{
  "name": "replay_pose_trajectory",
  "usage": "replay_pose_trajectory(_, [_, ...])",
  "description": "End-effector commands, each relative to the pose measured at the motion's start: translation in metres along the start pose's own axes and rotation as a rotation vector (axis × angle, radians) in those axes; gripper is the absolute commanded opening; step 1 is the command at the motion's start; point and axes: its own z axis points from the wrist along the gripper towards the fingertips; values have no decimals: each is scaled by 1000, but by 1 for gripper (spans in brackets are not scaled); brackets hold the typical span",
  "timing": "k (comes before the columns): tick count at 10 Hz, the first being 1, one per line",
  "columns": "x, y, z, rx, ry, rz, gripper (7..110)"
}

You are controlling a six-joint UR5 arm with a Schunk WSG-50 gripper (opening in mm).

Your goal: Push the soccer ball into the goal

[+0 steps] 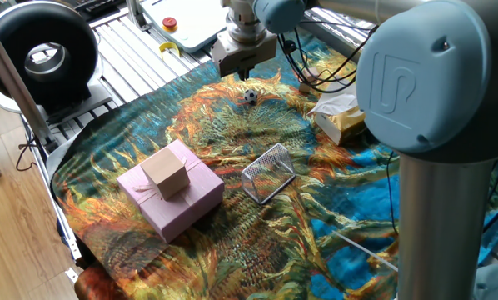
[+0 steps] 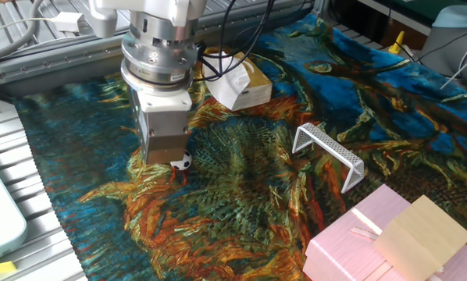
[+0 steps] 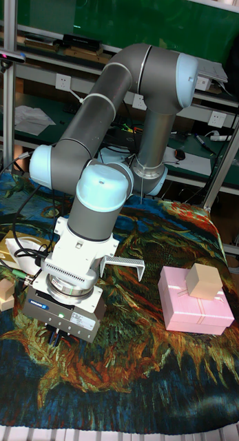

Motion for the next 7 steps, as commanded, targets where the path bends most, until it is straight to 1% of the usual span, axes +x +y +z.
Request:
replay_pose_trajectory(1, [-5,2,-1,-14,-16,71,7])
replay_pose_trajectory(2, [-1,-7,-1,20,0,73,7])
replay_pose_trajectory(4, [-4,-3,-1,5,-14,76,7])
replay_pose_trajectory(5, [-5,-5,-1,12,-17,74,7])
replay_pose_trajectory(7, [-6,-5,-1,13,-20,66,7])
